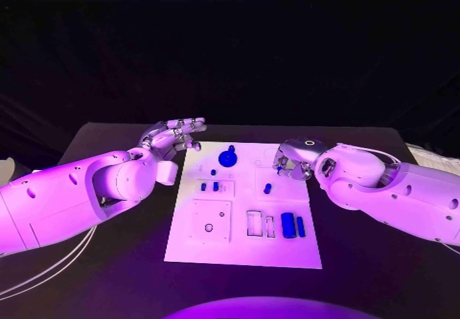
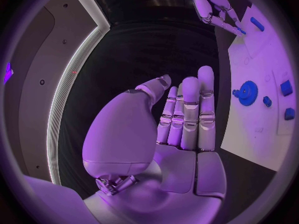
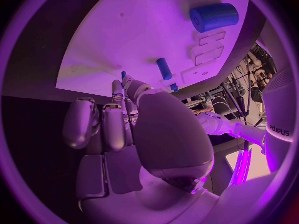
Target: Assemble the parts on the task board
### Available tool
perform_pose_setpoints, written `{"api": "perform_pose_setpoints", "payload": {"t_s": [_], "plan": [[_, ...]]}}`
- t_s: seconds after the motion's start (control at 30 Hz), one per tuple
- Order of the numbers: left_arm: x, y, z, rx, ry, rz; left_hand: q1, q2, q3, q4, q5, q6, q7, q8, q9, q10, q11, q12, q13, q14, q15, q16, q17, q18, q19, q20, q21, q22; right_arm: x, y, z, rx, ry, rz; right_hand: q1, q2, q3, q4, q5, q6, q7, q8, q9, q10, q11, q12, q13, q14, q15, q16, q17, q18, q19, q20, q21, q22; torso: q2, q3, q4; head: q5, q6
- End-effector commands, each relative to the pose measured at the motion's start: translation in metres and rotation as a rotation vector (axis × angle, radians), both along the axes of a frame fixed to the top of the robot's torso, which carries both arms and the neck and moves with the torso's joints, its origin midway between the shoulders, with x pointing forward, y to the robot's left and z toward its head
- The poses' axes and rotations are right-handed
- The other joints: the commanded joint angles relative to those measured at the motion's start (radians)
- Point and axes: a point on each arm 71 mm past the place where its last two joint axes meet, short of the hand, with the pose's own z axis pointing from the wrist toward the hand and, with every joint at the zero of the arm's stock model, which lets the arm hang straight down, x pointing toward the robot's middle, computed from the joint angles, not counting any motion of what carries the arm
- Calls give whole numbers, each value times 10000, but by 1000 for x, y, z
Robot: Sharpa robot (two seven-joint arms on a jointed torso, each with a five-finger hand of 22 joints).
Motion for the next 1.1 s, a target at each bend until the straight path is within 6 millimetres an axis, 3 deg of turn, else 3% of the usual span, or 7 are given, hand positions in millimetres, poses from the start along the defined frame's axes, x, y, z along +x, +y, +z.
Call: {"api": "perform_pose_setpoints", "payload": {"t_s": [0.03, 0.2, 0.27, 0.47, 0.8, 1.1], "plan": [[0, -2, 1, -136, -9, -160, 6, 93, -58, -20, 52, -74, 22, 16, -13, -82, 29, 66, -11, -76, 32, 41, -11, 106, -50, 7, -70, -14, -4, 3, 7, 311, -252, 51, -93, -7, 100, -16, 16, 87, 18, -42, 12, 311, -210, -47, -8, 577, -18, 51, -9, -7, 72, 20, 58, 14, -5, -1, 8, 0, -12], [0, -1, 0, -132, -10, -148, 7, 96, -70, -26, 54, -91, 28, 14, -14, -103, 35, 72, -12, -85, 37, 46, -19, 106, -51, 11, -78, -20, -16, 18, 17, 824, -391, 544, -139, -42, 206, -91, 18, 84, 45, -61, 20, 309, -189, -62, -12, 575, 2, 63, -6, -9, 75, 33, 66, 27, 4, -1, 9, 62, 0], [0, -2, 0, -138, -7, -158, 6, 97, -78, -30, 55, -103, 33, 12, -14, -117, 39, 76, -12, -90, 40, 49, -24, 105, -51, 13, -83, -24, -24, 31, 21, 1080, -377, 929, -158, -51, 251, -121, 18, 83, 58, -69, 23, 309, -179, -66, -13, 572, 13, 62, -11, -11, 76, 41, 70, 32, 7, 5, 13, 149, -8], [-1, -4, 0, -164, -8, -208, 6, 97, -78, -30, 55, -103, 33, 12, -14, -117, 39, 76, -12, -90, 40, 49, -24, 105, -51, 13, -83, -24, -40, 65, 23, 1520, -210, 1890, -190, -58, 343, -183, 22, 74, 82, -86, 28, 304, -159, -72, -14, 568, 30, 61, -21, -7, 69, 55, 63, 19, -2, -24, 19, 372, -100], [-2, -7, 1, -201, -15, -279, 7, 99, -87, -35, 56, -116, 38, 10, -14, -133, 44, 80, -12, -96, 44, 52, -29, 105, -51, 16, -89, -28, -61, 109, -7, 1858, 619, 2949, -246, -70, 486, -298, 30, 47, 128, -117, 34, 281, -120, -80, -17, 562, 63, 71, -25, -2, 56, 80, 53, 3, -3, -34, 24, 755, -228], [-3, -9, 1, -217, -13, -318, 9, 99, -96, -40, 57, -129, 42, 9, -15, -149, 48, 85, -13, -101, 47, 56, -35, 105, -51, 19, -95, -32, -67, 124, -29, 1815, 1234, 3205, -287, -86, 529, -346, 32, 36, 151, -127, 37, 267, -99, -81, -18, 558, 82, 70, -33, 2, 47, 92, 43, -13, 0, -16, 6, 930, -294]]}}
